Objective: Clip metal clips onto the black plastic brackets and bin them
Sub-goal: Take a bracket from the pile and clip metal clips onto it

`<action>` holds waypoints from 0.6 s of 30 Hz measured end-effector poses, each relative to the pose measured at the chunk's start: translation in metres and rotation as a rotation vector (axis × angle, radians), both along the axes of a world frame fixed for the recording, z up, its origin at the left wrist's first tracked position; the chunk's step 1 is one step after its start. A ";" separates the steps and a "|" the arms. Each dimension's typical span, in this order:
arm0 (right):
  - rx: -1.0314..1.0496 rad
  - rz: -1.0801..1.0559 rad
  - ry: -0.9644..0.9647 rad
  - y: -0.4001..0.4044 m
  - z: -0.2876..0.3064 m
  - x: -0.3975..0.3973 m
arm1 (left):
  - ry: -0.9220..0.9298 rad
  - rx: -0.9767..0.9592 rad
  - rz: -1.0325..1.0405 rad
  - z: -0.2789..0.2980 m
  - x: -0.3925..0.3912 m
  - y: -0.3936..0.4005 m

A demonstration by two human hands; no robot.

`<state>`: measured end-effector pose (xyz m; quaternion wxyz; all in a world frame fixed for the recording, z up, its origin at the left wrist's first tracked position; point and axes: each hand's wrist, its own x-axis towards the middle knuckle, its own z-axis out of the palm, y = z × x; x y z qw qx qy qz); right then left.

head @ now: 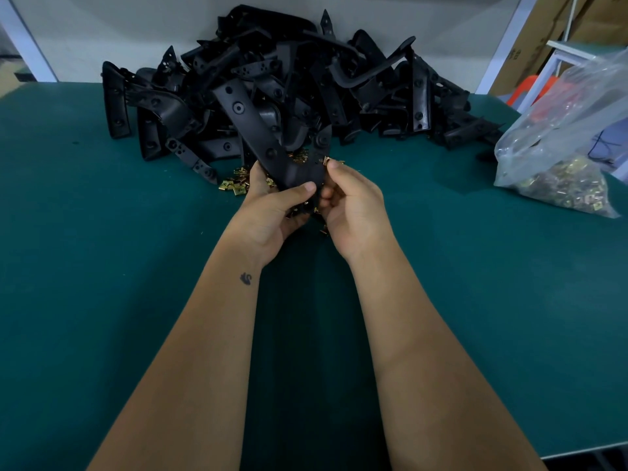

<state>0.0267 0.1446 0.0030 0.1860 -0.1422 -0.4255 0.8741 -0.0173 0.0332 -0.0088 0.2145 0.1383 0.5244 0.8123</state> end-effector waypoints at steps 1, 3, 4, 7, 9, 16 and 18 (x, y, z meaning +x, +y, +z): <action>0.015 0.007 -0.007 -0.001 0.000 0.000 | 0.002 0.002 0.002 0.000 0.000 0.000; 0.050 0.003 -0.014 -0.003 0.001 0.000 | -0.004 0.014 -0.001 0.000 0.000 0.000; 0.071 -0.009 -0.018 -0.003 0.001 0.000 | -0.008 0.024 -0.005 0.000 0.000 0.001; 0.156 -0.051 -0.031 -0.001 0.002 0.001 | -0.013 0.045 -0.021 0.000 0.001 0.001; 0.226 -0.055 -0.039 -0.002 0.003 0.002 | -0.002 0.045 -0.034 -0.001 0.001 0.001; 0.328 -0.075 -0.049 -0.006 0.004 0.004 | 0.033 0.033 -0.059 -0.002 0.002 0.003; 0.340 -0.083 -0.048 -0.006 0.005 0.004 | 0.029 0.039 -0.052 -0.002 0.002 0.003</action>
